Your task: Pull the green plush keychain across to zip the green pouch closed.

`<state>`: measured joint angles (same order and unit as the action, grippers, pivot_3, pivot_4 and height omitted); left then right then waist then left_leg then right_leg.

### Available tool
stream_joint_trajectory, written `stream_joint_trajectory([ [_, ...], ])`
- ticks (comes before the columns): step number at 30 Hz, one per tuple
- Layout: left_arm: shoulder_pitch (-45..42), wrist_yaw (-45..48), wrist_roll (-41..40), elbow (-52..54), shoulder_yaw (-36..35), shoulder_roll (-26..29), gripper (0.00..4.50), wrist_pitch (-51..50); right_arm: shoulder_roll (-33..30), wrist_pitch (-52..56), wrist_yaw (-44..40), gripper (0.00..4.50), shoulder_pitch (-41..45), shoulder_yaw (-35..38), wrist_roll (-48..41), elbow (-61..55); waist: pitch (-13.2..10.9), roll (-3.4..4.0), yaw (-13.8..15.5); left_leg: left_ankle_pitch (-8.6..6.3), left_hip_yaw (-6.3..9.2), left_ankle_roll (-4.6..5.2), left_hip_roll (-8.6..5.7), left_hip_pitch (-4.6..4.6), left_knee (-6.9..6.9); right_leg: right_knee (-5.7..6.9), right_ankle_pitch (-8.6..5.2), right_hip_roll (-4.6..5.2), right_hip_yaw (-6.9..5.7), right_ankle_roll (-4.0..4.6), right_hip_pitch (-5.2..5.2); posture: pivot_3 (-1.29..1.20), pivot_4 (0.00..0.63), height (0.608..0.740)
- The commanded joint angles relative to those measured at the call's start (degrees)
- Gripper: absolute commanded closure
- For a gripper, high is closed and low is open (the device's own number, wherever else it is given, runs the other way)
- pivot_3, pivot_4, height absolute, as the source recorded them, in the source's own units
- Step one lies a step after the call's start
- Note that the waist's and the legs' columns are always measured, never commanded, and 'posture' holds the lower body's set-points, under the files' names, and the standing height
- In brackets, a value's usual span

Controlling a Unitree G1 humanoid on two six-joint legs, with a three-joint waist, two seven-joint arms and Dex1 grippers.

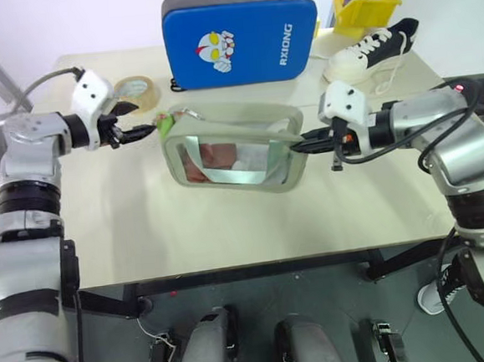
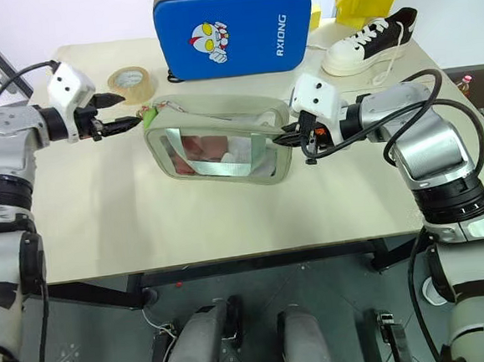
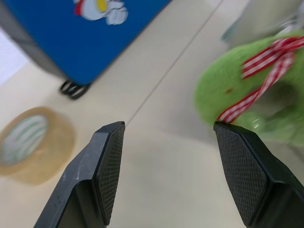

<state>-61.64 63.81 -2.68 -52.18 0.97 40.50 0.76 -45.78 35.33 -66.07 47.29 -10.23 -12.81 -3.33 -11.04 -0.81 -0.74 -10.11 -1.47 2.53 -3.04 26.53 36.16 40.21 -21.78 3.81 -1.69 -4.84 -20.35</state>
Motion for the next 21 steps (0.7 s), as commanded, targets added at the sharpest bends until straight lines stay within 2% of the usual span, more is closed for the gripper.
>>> stream_joint_trajectory([
  [1,-2.6,1.4,-1.6,1.0,-1.3,0.0,1.33,-0.4,-0.7,0.4,0.1,4.50,-0.1,1.7,-1.0,-2.4,0.0,0.00,0.0,0.00,0.00,0.00,0.00,0.01,-0.01,0.00,0.00,0.00,0.00,0.00,0.00,0.00,0.150,0.740],
  [11,-5.0,4.9,-4.1,1.7,-3.1,-0.2,1.33,-4.9,-0.6,0.8,0.7,4.50,-0.7,1.4,-1.4,-3.3,0.0,0.00,0.0,0.02,0.00,0.01,0.00,0.11,0.01,0.00,0.00,0.00,0.00,0.00,0.05,0.00,0.150,0.740],
  [19,-2.7,6.8,-2.7,2.8,-1.3,-1.2,1.33,-4.1,-0.3,0.7,1.0,4.50,-0.4,1.2,-1.7,-3.2,0.0,0.00,0.0,0.03,0.00,0.01,0.00,0.10,-0.01,0.00,0.00,-0.01,0.00,0.00,0.07,0.00,0.150,0.740],
  [21,-2.6,6.3,-2.3,2.8,-1.1,-1.2,1.83,-3.4,-0.2,0.7,1.1,4.50,-0.3,1.2,-1.6,-3.2,0.0,0.00,0.0,0.03,0.00,0.01,0.00,0.10,-0.01,0.00,0.00,0.00,0.00,-0.01,0.08,0.00,0.150,0.740],
])
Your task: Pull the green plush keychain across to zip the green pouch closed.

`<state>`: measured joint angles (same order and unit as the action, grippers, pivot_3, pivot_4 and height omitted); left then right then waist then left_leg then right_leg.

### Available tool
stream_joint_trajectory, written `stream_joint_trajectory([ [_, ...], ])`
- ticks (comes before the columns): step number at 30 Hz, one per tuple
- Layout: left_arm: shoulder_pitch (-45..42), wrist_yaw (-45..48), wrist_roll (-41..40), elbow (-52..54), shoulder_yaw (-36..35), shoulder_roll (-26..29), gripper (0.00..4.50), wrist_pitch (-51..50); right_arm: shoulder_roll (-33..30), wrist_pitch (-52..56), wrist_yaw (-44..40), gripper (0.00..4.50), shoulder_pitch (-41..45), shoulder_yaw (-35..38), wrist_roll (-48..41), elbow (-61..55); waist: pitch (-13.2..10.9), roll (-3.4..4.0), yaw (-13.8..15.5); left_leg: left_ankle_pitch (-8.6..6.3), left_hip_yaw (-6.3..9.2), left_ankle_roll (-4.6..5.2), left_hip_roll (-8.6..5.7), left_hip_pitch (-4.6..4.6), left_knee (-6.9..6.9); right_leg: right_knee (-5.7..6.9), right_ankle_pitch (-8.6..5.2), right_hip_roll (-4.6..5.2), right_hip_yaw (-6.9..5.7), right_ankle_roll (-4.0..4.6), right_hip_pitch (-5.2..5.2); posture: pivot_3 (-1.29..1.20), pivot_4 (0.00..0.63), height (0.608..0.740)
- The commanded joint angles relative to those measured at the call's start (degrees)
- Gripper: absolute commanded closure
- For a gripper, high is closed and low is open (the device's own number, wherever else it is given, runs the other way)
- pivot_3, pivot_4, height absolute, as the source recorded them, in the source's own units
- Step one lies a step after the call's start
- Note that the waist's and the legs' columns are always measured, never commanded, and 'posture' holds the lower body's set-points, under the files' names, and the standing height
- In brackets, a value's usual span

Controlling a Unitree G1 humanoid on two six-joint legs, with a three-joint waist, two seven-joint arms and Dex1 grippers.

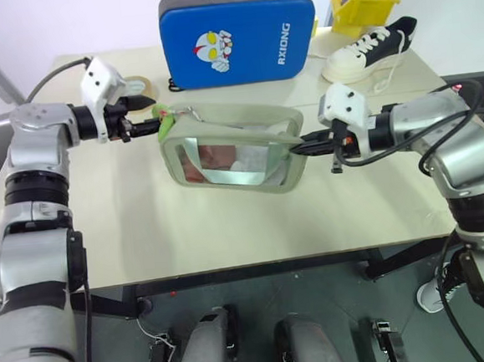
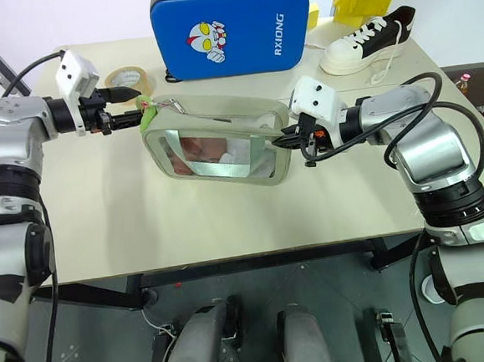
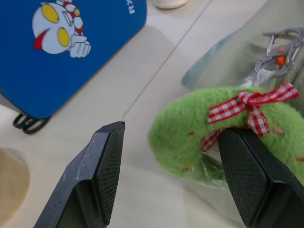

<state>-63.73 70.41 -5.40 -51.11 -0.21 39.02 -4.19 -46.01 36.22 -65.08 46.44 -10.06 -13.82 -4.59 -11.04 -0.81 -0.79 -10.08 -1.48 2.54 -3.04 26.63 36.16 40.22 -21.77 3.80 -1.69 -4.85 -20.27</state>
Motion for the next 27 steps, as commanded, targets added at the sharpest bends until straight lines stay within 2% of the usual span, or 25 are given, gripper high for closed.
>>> stream_joint_trajectory([
  [1,-0.5,-0.3,0.3,1.8,0.0,0.3,2.10,1.6,0.0,-0.2,0.1,4.50,0.5,1.0,-0.6,-1.9,0.0,0.00,0.0,0.00,0.00,0.00,0.00,0.01,0.00,0.00,0.00,0.00,0.00,0.00,0.00,0.00,0.150,0.740],
  [5,-1.0,0.5,-0.4,1.7,-0.5,0.8,4.18,0.9,0.1,-0.1,0.4,4.50,0.6,1.0,-0.6,-1.8,0.0,0.00,0.0,0.00,0.00,0.01,0.00,0.00,0.01,0.00,0.00,0.00,0.00,0.00,0.00,0.00,0.150,0.740],
  [6,-1.2,0.6,-0.8,1.8,-0.8,0.9,4.46,0.7,0.2,-0.1,0.5,4.50,0.6,1.0,-0.6,-1.7,0.0,0.00,0.0,0.00,0.00,0.01,0.00,0.00,0.01,0.00,0.00,0.00,0.00,0.00,0.00,0.00,0.150,0.740],
  [12,-4.6,1.6,-4.1,3.8,-3.3,1.3,4.46,-5.6,0.5,-0.4,1.0,4.50,0.8,1.0,-0.4,-1.1,0.0,0.00,0.0,0.00,0.00,0.01,0.00,0.01,0.01,0.00,0.00,0.00,0.00,0.00,-0.01,0.00,0.150,0.740],
  [16,-5.4,4.1,-6.7,9.0,-3.0,0.6,4.46,-11.4,0.8,-0.7,1.1,4.50,1.0,0.9,-0.3,-0.6,0.0,0.00,0.0,0.00,0.00,0.01,0.00,0.02,0.01,0.00,0.00,0.00,0.00,0.00,0.00,0.00,0.150,0.740],
  [20,-1.5,3.7,-5.6,15.9,0.1,-1.7,4.46,-11.2,1.2,-1.1,1.3,4.50,1.3,0.8,-0.1,0.0,0.0,0.01,-0.1,0.08,0.00,-0.13,0.00,-0.05,-0.01,0.01,0.00,0.00,0.00,0.00,0.08,0.00,0.150,0.740],
  [24,0.0,-0.1,-3.8,17.7,1.0,-3.3,4.46,-9.1,1.4,-1.3,1.4,4.50,1.4,0.9,0.0,0.2,0.0,0.01,-0.2,0.07,0.00,-0.07,0.00,-0.10,0.00,0.06,0.00,0.00,0.01,0.00,0.11,0.00,0.150,0.740],
  [27,-0.6,-0.1,-3.9,17.7,1.2,-2.9,3.44,-8.9,1.4,-1.3,1.5,4.50,1.3,0.9,0.0,0.1,0.0,0.01,-0.2,0.05,0.00,0.00,0.00,-0.09,0.00,0.06,0.00,0.00,0.01,0.00,0.10,0.00,0.150,0.740],
])
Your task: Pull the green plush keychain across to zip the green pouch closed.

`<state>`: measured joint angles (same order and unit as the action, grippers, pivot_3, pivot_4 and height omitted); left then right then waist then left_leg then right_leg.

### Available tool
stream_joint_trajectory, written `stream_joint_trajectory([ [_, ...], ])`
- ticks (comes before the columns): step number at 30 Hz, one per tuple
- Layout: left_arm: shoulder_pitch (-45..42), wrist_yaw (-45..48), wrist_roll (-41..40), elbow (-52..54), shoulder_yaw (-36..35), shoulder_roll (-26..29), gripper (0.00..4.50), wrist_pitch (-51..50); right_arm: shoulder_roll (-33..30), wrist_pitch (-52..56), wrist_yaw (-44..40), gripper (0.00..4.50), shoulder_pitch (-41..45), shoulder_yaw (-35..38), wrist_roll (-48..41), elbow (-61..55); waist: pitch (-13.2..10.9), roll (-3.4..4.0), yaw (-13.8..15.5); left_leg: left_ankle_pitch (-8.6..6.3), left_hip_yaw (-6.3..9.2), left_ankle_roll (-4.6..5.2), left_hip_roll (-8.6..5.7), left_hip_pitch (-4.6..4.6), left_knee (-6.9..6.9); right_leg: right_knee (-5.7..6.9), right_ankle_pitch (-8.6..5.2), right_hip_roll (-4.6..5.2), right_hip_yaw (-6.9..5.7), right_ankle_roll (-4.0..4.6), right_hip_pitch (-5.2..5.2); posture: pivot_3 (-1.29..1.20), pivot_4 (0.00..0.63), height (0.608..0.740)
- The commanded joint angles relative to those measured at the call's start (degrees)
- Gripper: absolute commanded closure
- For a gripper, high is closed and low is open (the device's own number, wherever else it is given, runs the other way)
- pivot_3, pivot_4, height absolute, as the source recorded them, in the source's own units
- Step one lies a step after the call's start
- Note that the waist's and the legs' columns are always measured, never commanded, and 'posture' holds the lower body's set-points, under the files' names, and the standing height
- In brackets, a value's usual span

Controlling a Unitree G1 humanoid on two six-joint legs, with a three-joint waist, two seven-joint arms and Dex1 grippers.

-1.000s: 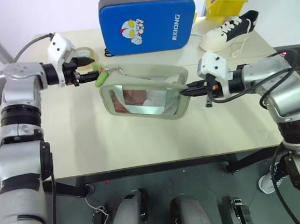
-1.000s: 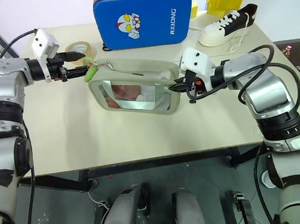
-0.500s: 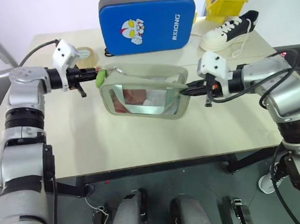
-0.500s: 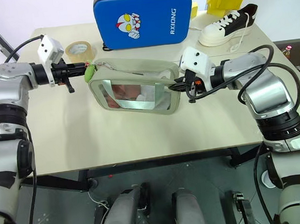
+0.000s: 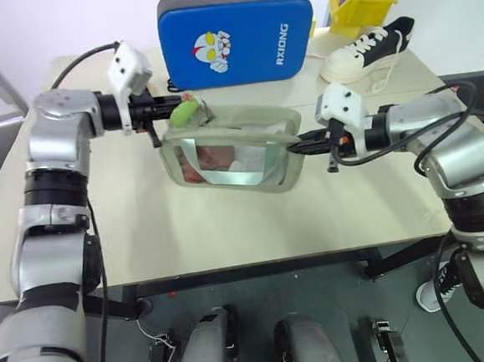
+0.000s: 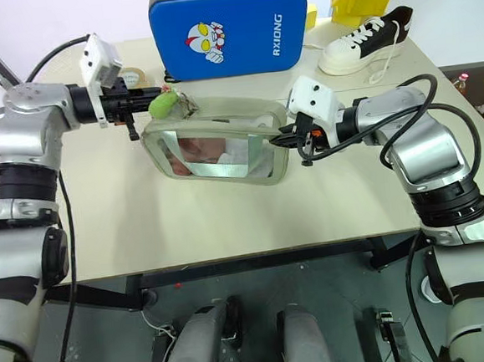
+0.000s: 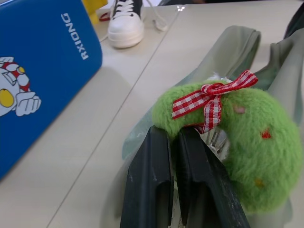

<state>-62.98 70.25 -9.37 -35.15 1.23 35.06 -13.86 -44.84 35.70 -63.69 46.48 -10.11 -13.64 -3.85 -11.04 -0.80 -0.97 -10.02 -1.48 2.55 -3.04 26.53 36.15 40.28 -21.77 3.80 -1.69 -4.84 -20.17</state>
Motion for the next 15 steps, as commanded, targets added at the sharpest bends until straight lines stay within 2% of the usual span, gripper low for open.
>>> stream_joint_trajectory([
  [1,-1.6,0.3,-0.1,1.8,-0.2,1.3,2.96,0.6,0.2,-0.8,0.1,4.50,1.2,1.0,-0.2,-0.6,0.0,0.00,0.0,0.00,0.00,0.00,0.00,0.00,0.00,0.00,0.00,0.00,0.00,0.00,0.00,0.00,0.150,0.740],
  [4,-3.5,1.3,0.3,0.9,-0.4,3.7,1.50,-0.4,0.2,-0.8,0.2,4.50,1.1,1.0,-0.2,-0.6,0.0,0.00,0.0,0.00,0.00,0.00,0.00,0.00,0.00,0.00,0.00,0.00,0.00,0.00,-0.01,0.00,0.150,0.740],
  [10,-3.1,8.6,-0.9,4.8,-0.5,12.8,1.50,-5.3,0.3,-1.2,0.1,4.50,1.0,0.9,-0.1,-0.1,0.0,0.00,-0.1,0.04,0.00,-0.06,0.00,0.01,-0.08,-0.01,0.00,-0.01,0.01,0.00,-0.08,0.00,0.150,0.740],
  [12,1.8,11.1,-2.5,10.9,-1.1,16.3,1.50,-8.4,0.6,-1.7,0.0,4.50,1.4,0.7,0.0,0.7,0.0,0.00,0.2,0.02,0.00,-0.04,0.00,-0.05,-0.06,-0.01,0.00,-0.01,0.00,0.00,-0.10,0.00,0.150,0.740],
  [15,7.0,10.8,-5.2,18.3,-2.0,17.1,1.50,-12.9,1.0,-2.2,-0.2,4.50,1.8,0.4,0.2,1.3,0.0,0.01,-0.3,0.01,-0.07,0.02,0.00,-0.04,-0.03,-0.05,0.07,0.01,0.15,0.00,-0.10,0.00,0.150,0.740],
])
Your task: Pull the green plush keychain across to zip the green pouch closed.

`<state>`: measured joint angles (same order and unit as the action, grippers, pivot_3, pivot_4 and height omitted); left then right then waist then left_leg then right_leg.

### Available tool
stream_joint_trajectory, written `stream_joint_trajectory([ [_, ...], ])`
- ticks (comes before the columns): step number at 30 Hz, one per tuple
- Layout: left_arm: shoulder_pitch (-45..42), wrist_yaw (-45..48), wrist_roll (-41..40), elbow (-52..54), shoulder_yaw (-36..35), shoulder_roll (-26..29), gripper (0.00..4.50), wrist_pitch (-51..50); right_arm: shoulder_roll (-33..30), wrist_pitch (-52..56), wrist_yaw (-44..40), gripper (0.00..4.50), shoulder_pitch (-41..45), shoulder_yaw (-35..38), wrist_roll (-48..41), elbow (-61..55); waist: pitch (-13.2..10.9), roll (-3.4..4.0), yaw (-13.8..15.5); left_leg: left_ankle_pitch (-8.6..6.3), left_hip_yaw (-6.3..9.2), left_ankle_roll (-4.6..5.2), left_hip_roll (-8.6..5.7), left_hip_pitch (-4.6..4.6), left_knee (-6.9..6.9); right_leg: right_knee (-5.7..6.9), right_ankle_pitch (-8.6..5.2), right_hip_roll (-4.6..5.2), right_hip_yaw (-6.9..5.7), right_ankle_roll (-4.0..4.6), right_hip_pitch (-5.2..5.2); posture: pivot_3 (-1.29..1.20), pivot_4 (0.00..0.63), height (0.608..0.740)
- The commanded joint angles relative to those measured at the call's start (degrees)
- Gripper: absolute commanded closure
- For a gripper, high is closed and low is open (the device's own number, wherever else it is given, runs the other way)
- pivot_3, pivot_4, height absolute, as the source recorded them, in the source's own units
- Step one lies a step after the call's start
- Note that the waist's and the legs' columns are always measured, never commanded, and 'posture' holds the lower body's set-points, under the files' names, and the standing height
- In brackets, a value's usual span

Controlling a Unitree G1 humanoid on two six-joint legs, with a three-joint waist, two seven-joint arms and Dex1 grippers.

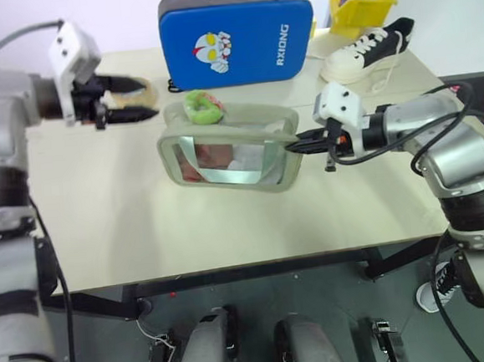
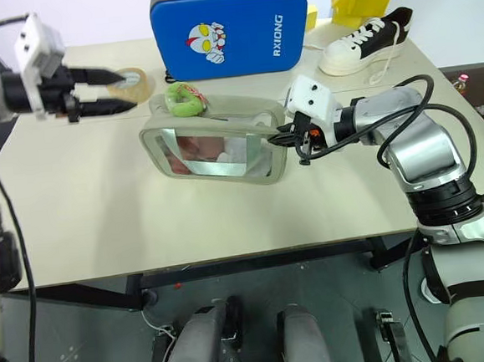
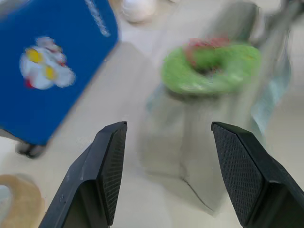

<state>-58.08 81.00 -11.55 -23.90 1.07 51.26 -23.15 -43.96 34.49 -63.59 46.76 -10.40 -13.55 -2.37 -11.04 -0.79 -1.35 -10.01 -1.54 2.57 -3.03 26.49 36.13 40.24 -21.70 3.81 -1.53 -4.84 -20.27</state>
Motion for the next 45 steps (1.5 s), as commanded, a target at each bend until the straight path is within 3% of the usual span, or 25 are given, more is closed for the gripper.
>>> stream_joint_trajectory([
  [1,3.1,-0.6,-3.7,8.8,-2.0,0.7,1.50,-4.7,0.2,-1.1,-0.3,4.50,1.6,0.6,0.1,0.0,0.0,0.00,0.3,0.00,0.01,0.00,0.00,-0.01,-0.01,0.00,0.00,0.00,-0.02,0.00,-0.06,0.00,0.150,0.740],
  [8,11.0,-7.1,-3.3,16.3,-0.7,-3.5,1.50,-4.2,0.6,-1.1,-0.9,4.50,2.2,0.2,0.4,0.2,0.0,0.00,0.5,0.05,0.04,0.08,0.01,-0.01,0.01,0.00,0.04,0.01,-0.06,0.02,-0.09,0.00,0.150,0.740],
  [11,11.5,-8.9,-1.8,14.7,0.2,-4.2,2.39,-1.4,0.6,-0.9,-1.0,4.50,2.2,0.3,0.4,0.0,0.0,0.01,0.5,0.05,0.04,0.08,0.01,-0.04,-0.01,0.00,0.04,0.01,-0.06,0.02,-0.08,0.00,0.150,0.740],
  [15,11.4,-9.1,-2.1,14.5,0.1,-4.2,4.39,-0.8,0.5,-0.7,-0.9,4.50,1.8,0.5,0.4,-0.2,0.0,0.01,0.6,0.05,0.03,0.08,0.01,-0.03,-0.01,0.00,0.04,0.01,-0.07,0.02,-0.08,0.00,0.150,0.740],
  [21,11.3,-10.3,-5.7,17.1,-1.4,-5.8,4.46,-6.2,0.4,-0.6,-1.0,4.50,2.3,0.8,0.5,0.9,0.0,0.01,0.6,0.05,0.03,0.08,0.01,-0.03,0.00,0.00,0.04,0.01,-0.07,0.02,-0.09,0.00,0.150,0.740],
  [25,12.7,-11.4,-7.2,20.6,-1.5,-6.6,4.50,-9.0,-1.1,-1.6,-3.7,3.00,6.8,1.0,1.0,5.5,0.0,0.02,0.6,0.05,0.03,0.09,0.01,-0.01,0.01,0.00,0.05,0.01,-0.06,0.01,-0.08,0.00,0.150,0.740],
  [30,13.5,-13.4,-7.6,22.5,-1.6,-7.5,4.50,-10.3,-1.9,-3.0,-8.8,0.36,15.2,0.0,1.6,10.8,0.0,0.02,0.6,0.06,0.03,0.09,0.01,-0.02,-0.01,-0.01,0.06,0.01,-0.08,0.00,-0.10,0.00,0.150,0.740],
  [34,13.6,-13.7,-7.9,23.2,-1.2,-7.6,4.50,-10.8,6.2,1.2,-4.4,0.36,22.3,1.6,-1.3,12.7,0.0,0.04,0.1,0.07,0.03,0.07,0.01,-0.03,-0.10,-0.02,0.06,0.01,-0.05,0.01,-0.13,0.00,0.150,0.740],
  [39,13.6,-14.3,-7.5,22.8,-0.6,-8.0,4.50,-9.8,17.9,3.8,2.2,0.36,23.0,-0.3,-1.4,11.9,0.0,0.04,0.6,0.13,0.03,-0.02,0.01,-0.01,-0.20,0.00,0.06,-0.01,-0.08,0.02,-0.13,0.00,0.150,0.740],
  [45,13.8,-15.1,-8.0,23.6,-0.4,-8.4,4.50,-10.3,21.4,0.2,4.3,0.36,21.8,-3.4,1.7,15.7,0.0,0.03,0.7,0.23,0.02,0.00,-0.06,0.01,-0.06,-0.07,0.19,0.01,-0.08,-0.13,-0.15,0.00,0.150,0.740],
])
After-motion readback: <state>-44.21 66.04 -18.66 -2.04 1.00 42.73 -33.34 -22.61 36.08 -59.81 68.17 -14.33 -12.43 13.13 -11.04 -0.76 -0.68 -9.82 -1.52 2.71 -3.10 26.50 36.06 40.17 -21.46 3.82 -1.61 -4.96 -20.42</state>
